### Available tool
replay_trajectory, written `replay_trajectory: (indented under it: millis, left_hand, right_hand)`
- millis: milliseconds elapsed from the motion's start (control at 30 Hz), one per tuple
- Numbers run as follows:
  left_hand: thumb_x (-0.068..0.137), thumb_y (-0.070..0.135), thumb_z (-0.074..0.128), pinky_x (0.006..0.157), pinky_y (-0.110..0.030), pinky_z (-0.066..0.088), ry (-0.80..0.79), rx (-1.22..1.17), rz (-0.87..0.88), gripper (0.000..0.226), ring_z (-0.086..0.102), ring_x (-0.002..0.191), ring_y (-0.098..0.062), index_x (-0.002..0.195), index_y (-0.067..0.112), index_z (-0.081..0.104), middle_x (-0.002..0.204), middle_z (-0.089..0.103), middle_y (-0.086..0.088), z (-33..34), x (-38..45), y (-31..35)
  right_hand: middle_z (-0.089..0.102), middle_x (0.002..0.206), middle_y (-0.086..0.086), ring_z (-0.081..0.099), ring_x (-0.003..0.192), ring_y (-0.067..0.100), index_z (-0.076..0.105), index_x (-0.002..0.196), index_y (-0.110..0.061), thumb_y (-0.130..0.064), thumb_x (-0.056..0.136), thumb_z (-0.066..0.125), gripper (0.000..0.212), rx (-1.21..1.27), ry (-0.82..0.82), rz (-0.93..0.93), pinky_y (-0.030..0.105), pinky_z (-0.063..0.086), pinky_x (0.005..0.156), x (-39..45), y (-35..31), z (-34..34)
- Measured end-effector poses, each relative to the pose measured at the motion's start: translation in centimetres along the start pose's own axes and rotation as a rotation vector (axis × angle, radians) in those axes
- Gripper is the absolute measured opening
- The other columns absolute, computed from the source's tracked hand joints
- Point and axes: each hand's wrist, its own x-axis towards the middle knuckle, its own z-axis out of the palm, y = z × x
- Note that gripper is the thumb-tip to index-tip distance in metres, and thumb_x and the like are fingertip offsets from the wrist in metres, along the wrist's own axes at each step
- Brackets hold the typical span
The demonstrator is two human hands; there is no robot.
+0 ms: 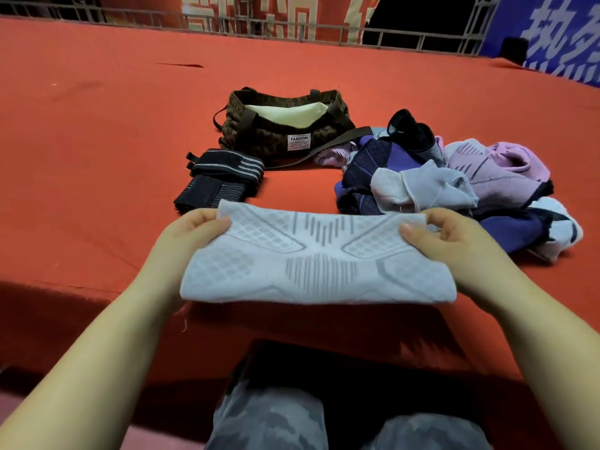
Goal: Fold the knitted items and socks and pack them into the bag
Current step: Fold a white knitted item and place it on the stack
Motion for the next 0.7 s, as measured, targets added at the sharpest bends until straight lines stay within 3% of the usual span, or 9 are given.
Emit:
replay_trajectory:
  millis: [67, 100, 200, 333, 467, 567, 633, 700]
  left_hand:
    - [0.091, 0.013, 0.057, 0.064, -0.023, 0.05, 0.028, 0.172, -0.004, 0.01, 0.063, 0.065, -0.009, 0.097, 0.015, 0.066, 0.077, 0.07, 0.003, 0.1, 0.5, -1.0]
    - [0.089, 0.015, 0.06, 0.071, -0.027, 0.047, 0.037, 0.341, -0.002, 0.018, 0.062, 0.072, -0.011, 0.107, 0.015, 0.064, 0.084, 0.069, 0.003, 0.1, 0.6, -1.7]
    - [0.085, 0.03, 0.063, 0.088, -0.028, 0.041, 0.009, 0.668, 0.194, 0.034, 0.056, 0.097, -0.011, 0.118, 0.024, 0.058, 0.108, 0.059, 0.007, -0.5, 0.1, -3.2]
    - [0.077, 0.06, 0.049, 0.105, -0.035, 0.033, -0.207, 0.891, 0.539, 0.043, 0.047, 0.121, -0.009, 0.105, 0.033, 0.069, 0.123, 0.057, 0.012, -1.7, -1.5, -3.6]
    - [0.071, 0.079, 0.039, 0.113, -0.032, 0.017, -0.297, 0.965, 0.501, 0.056, 0.036, 0.128, 0.003, 0.107, 0.044, 0.065, 0.127, 0.05, 0.026, -2.4, -2.1, -4.5]
    - [0.074, 0.063, 0.058, 0.11, -0.015, 0.018, -0.308, 0.835, 0.426, 0.035, 0.039, 0.12, 0.018, 0.104, 0.045, 0.063, 0.122, 0.05, 0.034, -2.8, -2.5, -4.5]
    - [0.079, 0.041, 0.073, 0.1, -0.003, 0.025, -0.291, 0.75, 0.393, 0.022, 0.044, 0.116, 0.018, 0.1, 0.041, 0.067, 0.119, 0.055, 0.033, -3.1, -2.6, -4.5]
    - [0.078, 0.024, 0.075, 0.093, 0.001, 0.029, -0.274, 0.694, 0.358, 0.02, 0.049, 0.111, 0.018, 0.09, 0.038, 0.072, 0.114, 0.058, 0.036, -3.3, -2.6, -4.6]
  right_hand:
    - [0.067, 0.068, 0.006, 0.057, 0.056, 0.008, 0.062, 0.1, -0.016, -0.034, 0.084, 0.068, 0.025, -0.159, -0.009, 0.052, 0.032, 0.046, 0.059, 0.7, 1.0, 0.7]
    - [0.065, 0.071, -0.001, 0.056, 0.058, 0.007, 0.059, 0.106, -0.018, -0.032, 0.085, 0.067, 0.026, -0.266, -0.014, 0.069, 0.028, 0.042, 0.059, 0.7, 1.5, 1.1]
    - [0.059, 0.104, -0.01, 0.055, 0.089, 0.007, 0.054, 0.121, -0.023, -0.035, 0.082, 0.068, 0.043, -0.48, 0.012, -0.079, 0.019, 0.038, 0.082, -0.5, 2.7, 1.9]
    - [0.06, 0.103, -0.013, 0.051, 0.1, 0.007, 0.066, 0.102, -0.026, -0.054, 0.075, 0.062, 0.039, -0.536, -0.099, -0.419, 0.019, 0.035, 0.091, -2.4, 2.8, 2.7]
    - [0.062, 0.099, -0.016, 0.053, 0.098, 0.003, 0.071, 0.098, -0.025, -0.06, 0.071, 0.059, 0.045, -0.549, -0.211, -0.442, 0.018, 0.036, 0.092, -2.8, 3.4, 3.0]
    - [0.063, 0.102, -0.017, 0.056, 0.1, 0.004, 0.071, 0.097, -0.026, -0.047, 0.075, 0.07, 0.031, -0.529, -0.213, -0.396, 0.015, 0.035, 0.092, -2.7, 4.2, 3.1]
    - [0.063, 0.104, -0.019, 0.058, 0.102, 0.005, 0.071, 0.095, -0.027, -0.037, 0.078, 0.074, 0.02, -0.51, -0.201, -0.376, 0.014, 0.035, 0.092, -2.9, 4.6, 3.2]
    - [0.063, 0.104, -0.019, 0.058, 0.101, 0.003, 0.071, 0.092, -0.027, -0.032, 0.079, 0.073, 0.014, -0.478, -0.175, -0.362, 0.009, 0.035, 0.091, -3.2, 4.8, 3.5]
